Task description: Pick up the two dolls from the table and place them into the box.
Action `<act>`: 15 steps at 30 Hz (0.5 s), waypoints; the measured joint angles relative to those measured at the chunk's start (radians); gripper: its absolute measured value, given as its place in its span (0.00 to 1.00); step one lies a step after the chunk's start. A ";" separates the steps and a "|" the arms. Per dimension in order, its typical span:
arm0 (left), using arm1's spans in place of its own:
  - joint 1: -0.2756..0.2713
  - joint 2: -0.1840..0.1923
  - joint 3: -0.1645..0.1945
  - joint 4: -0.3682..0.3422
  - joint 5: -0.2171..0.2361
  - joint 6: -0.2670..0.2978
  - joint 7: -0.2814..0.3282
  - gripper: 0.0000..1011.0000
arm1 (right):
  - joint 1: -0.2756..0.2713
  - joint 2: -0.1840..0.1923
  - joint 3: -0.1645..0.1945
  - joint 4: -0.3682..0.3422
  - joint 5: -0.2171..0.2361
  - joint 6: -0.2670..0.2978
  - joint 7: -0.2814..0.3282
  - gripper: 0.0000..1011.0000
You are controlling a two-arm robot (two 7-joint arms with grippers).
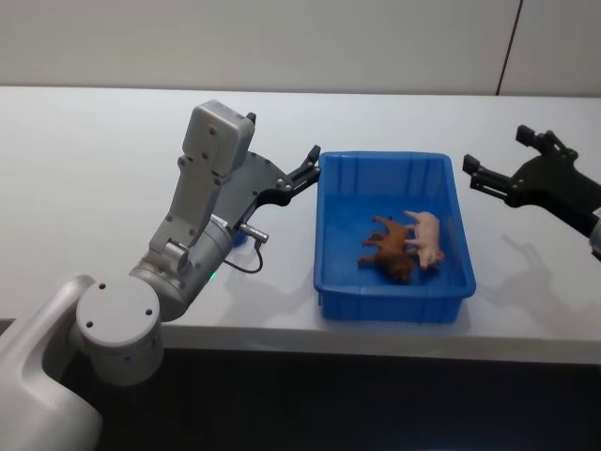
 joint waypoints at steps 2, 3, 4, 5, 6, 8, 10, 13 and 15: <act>0.000 0.000 0.000 0.000 0.000 0.000 0.000 0.99 | -0.006 0.005 0.004 -0.002 0.007 -0.005 -0.001 0.99; 0.000 0.000 0.000 0.000 0.000 0.000 0.000 0.99 | -0.011 0.009 0.007 -0.004 0.014 -0.010 -0.001 0.99; 0.000 0.000 0.000 0.000 0.000 0.000 0.000 0.99 | -0.014 0.011 0.008 -0.005 0.016 -0.012 -0.001 0.99; 0.000 0.000 -0.001 0.000 0.001 -0.001 0.000 0.99 | -0.016 0.012 0.009 -0.005 0.019 -0.014 -0.001 0.99; 0.000 0.000 -0.001 0.000 0.002 -0.001 0.000 0.99 | -0.020 0.015 0.012 -0.007 0.024 -0.018 -0.002 0.99; 0.001 0.001 -0.002 0.000 0.003 -0.001 0.000 0.99 | -0.023 0.018 0.014 -0.008 0.028 -0.020 -0.002 0.99; 0.002 0.002 -0.004 0.000 0.006 -0.001 0.000 0.99 | -0.028 0.021 0.017 -0.010 0.034 -0.025 -0.002 0.99; 0.004 0.006 -0.007 0.000 0.007 0.002 0.000 0.99 | -0.033 0.026 0.020 -0.012 0.040 -0.029 -0.003 0.99; 0.006 0.009 -0.010 0.000 0.008 0.007 0.002 0.99 | -0.036 0.027 0.022 -0.012 0.043 -0.031 -0.003 0.99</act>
